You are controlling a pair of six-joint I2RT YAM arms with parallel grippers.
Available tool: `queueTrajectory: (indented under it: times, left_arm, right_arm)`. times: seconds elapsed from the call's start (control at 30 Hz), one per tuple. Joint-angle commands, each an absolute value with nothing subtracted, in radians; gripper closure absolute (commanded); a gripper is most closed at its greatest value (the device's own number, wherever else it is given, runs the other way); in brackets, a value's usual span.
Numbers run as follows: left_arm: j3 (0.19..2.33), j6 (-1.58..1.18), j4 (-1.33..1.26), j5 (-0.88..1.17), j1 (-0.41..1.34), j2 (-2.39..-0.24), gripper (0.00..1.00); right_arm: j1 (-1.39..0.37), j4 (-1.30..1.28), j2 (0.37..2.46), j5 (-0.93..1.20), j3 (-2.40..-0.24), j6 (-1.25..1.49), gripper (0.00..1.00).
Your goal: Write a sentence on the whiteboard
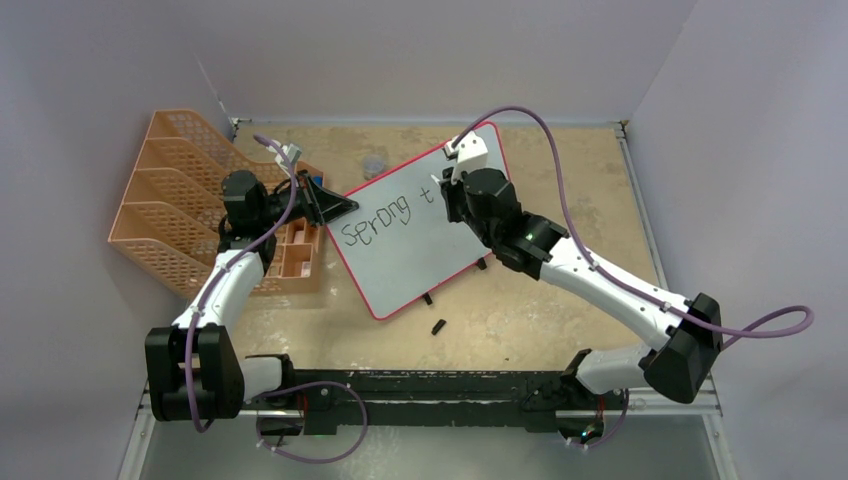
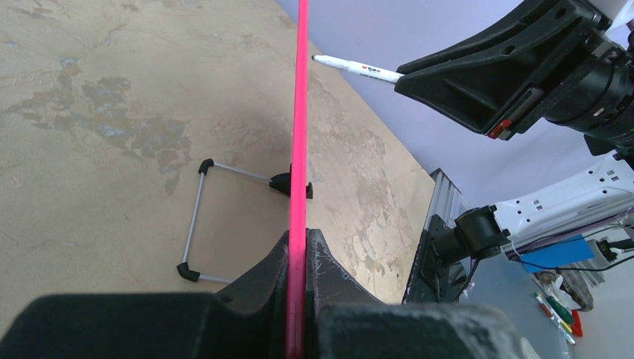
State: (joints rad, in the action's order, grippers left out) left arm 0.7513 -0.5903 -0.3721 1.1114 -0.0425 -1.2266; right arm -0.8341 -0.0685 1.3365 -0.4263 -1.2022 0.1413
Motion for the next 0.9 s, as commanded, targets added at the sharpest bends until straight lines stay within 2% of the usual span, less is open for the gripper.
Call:
queueTrajectory:
  times: [0.0,0.87]
  left_arm:
    - [0.769,-0.548,-0.351,1.158,-0.020,-1.235,1.00]
    - [0.770,-0.548,-0.351,1.161,-0.019,-1.235,1.00]
  right_arm:
    - [-0.828,-0.007,1.339,-0.409,-1.271,0.118,1.00]
    - [-0.825,-0.109,1.362,-0.380,-1.269,0.142,1.00]
